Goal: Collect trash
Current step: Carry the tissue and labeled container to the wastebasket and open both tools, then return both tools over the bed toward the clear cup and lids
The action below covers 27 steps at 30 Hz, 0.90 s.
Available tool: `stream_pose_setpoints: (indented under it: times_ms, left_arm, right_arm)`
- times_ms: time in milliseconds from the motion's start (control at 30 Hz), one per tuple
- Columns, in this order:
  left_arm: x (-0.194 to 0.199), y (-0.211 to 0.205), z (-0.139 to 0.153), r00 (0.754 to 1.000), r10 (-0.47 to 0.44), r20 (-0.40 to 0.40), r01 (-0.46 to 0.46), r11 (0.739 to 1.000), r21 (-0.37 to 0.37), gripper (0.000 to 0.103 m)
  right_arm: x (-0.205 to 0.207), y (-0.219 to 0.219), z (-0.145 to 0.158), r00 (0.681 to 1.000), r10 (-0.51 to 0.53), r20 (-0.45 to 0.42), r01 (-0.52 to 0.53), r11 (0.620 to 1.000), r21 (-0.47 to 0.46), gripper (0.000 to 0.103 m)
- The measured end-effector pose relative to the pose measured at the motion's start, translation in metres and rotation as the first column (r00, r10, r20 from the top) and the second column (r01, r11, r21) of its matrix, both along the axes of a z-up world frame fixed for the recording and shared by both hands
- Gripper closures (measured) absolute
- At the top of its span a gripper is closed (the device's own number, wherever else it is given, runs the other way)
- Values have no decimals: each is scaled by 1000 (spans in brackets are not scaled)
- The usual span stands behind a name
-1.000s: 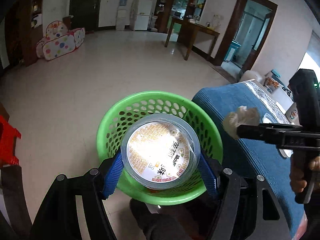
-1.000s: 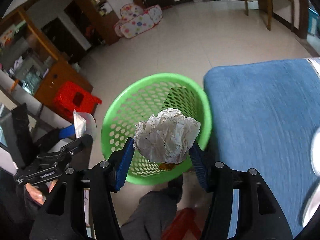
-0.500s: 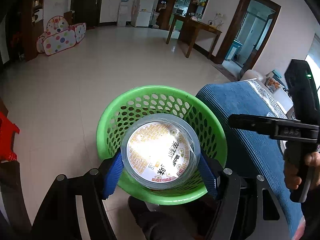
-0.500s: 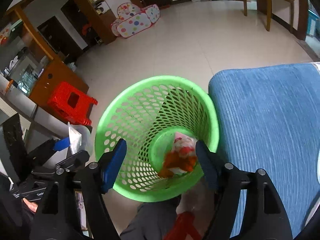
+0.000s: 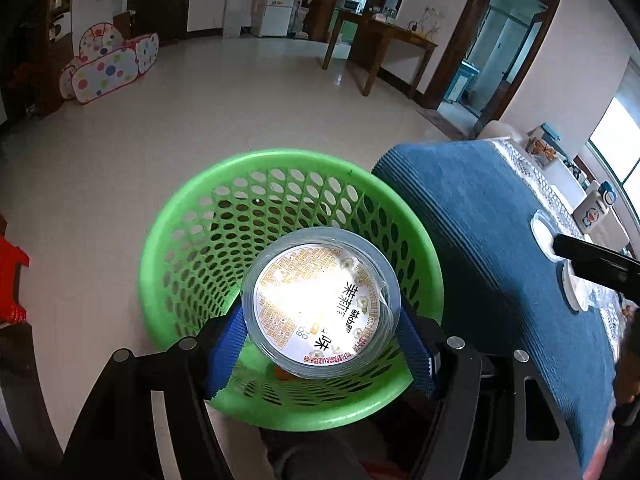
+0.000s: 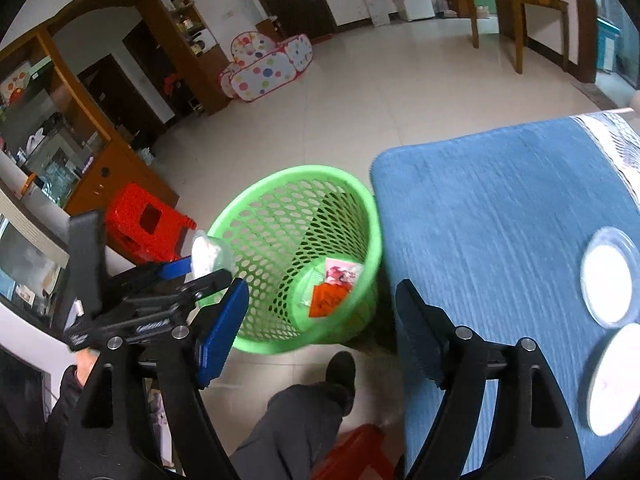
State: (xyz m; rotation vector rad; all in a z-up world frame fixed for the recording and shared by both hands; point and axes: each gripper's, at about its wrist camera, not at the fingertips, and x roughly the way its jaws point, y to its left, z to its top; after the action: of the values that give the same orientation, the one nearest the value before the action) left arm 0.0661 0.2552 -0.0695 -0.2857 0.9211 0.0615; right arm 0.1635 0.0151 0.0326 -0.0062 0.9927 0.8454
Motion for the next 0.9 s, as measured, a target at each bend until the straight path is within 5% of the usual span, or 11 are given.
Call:
stream_pose_setpoints:
  times_ms: [500, 900]
  left_arm:
    - [24, -14, -25, 997, -1, -72, 0, 1000, -11, 25]
    - [15, -34, 4, 1000, -16, -21, 16, 999, 30, 24]
  right_arm:
    - [-13, -72, -4, 993, -113, -19, 113, 993, 17, 27]
    - [-29, -131, -6, 973, -230, 7, 230, 973, 17, 27]
